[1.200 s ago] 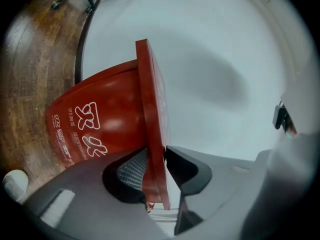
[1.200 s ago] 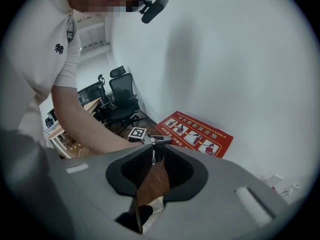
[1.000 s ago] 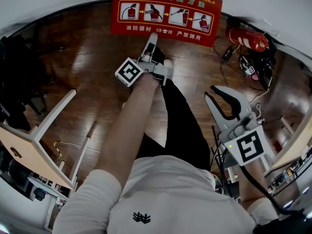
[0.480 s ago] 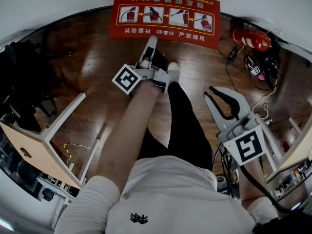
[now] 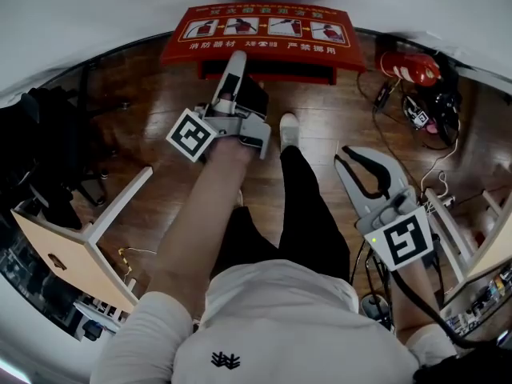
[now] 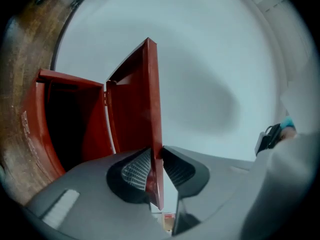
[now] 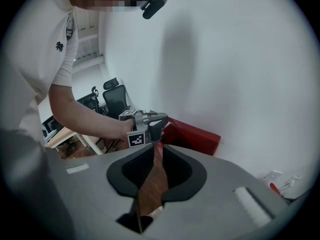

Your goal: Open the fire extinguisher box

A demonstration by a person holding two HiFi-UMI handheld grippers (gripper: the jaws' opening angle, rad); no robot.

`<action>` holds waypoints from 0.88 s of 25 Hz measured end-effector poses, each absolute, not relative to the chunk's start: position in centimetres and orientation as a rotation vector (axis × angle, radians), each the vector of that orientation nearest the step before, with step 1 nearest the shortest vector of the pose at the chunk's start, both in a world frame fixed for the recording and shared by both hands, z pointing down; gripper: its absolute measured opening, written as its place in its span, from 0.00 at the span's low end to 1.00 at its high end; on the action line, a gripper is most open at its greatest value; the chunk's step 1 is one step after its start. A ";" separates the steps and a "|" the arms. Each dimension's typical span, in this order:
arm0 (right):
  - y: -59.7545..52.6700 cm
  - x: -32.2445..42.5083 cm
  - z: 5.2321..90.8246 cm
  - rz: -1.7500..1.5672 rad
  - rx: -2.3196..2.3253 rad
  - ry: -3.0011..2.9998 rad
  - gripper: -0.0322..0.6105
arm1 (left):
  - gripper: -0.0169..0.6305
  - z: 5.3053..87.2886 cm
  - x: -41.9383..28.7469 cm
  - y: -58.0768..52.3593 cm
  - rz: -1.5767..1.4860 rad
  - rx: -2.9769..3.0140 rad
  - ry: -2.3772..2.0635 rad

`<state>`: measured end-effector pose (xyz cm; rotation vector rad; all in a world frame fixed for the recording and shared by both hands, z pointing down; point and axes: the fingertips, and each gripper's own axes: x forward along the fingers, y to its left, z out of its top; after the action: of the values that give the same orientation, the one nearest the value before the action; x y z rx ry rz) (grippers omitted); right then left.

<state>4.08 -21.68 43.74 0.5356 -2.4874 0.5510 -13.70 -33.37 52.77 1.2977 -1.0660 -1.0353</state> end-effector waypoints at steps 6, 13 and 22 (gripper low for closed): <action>-22.3 4.8 43.8 0.570 0.558 -2.484 0.14 | 0.13 50.6 -14.2 -36.3 -1.088 1.352 -1.042; -23.4 5.2 44.0 0.578 0.575 -2.497 0.14 | 0.09 48.8 -15.0 -40.2 -1.157 1.405 -1.026; -24.0 6.9 44.4 0.606 0.622 -2.483 0.14 | 0.08 48.1 -16.5 -45.2 -1.190 1.459 -1.029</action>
<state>6.87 -24.01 44.36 0.6218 -2.4830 0.6058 -16.54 -45.18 48.06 1.4588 -1.0289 -1.1899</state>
